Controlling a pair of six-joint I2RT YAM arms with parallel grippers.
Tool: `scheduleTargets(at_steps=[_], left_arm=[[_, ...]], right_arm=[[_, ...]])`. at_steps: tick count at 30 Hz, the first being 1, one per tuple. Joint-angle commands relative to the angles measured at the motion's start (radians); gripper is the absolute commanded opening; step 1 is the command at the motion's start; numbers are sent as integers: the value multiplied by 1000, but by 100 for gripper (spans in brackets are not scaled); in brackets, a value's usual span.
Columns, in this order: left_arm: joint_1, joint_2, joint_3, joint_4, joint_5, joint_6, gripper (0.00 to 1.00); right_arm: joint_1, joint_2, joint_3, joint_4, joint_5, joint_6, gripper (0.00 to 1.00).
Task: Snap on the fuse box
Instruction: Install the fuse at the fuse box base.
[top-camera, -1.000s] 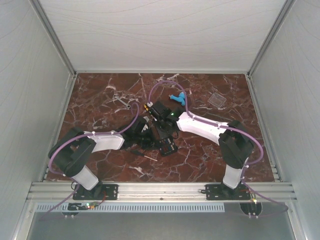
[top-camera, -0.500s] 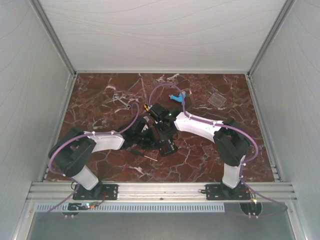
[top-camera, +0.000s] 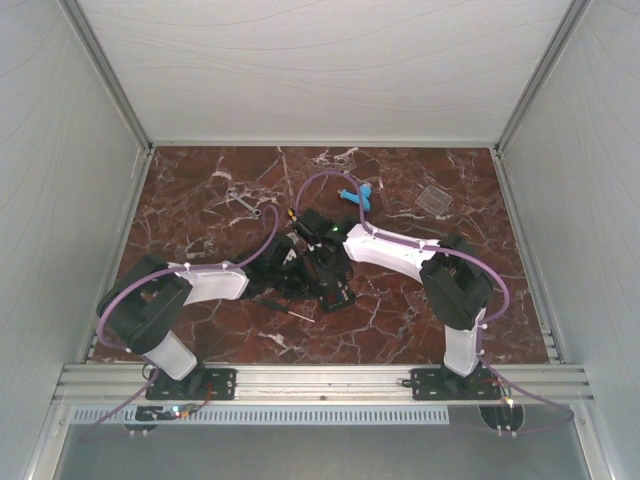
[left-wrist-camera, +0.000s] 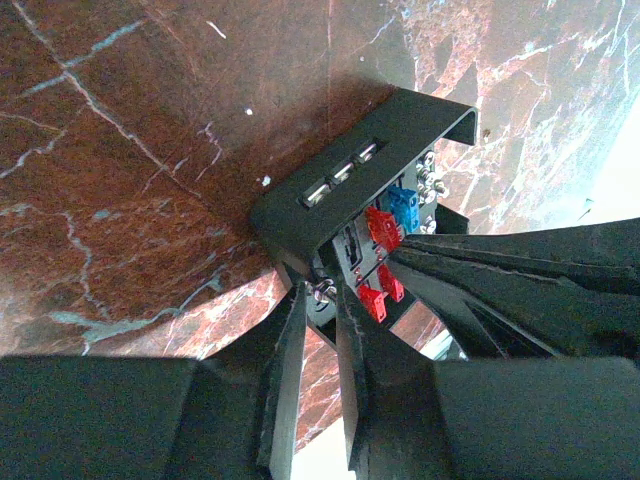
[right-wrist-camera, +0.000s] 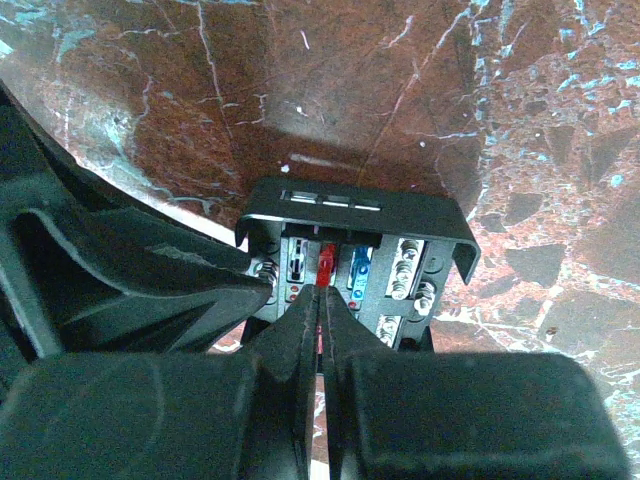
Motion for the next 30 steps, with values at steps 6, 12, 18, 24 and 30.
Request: scheduleTargets(at_steps=[6,12,18,24,30], left_arm=[[-14,34,-34,-115,-22,33,17],[-14,40,-36,-112,-22,32,17],[-14,43,-33,-113,-22,32,17],[-14,41,-30,-117,-25,33,17],[-14,39,-29,-116,-25,33,17]], right_arm=[[11,102,-32,-61,92,4,0],[15,152,-87,-8,87,-4,0],[16,171,-103,47,84,-5,0],[19,18,-73,67,31,-30,0],[19,-96,-17,57,47,-32,4]])
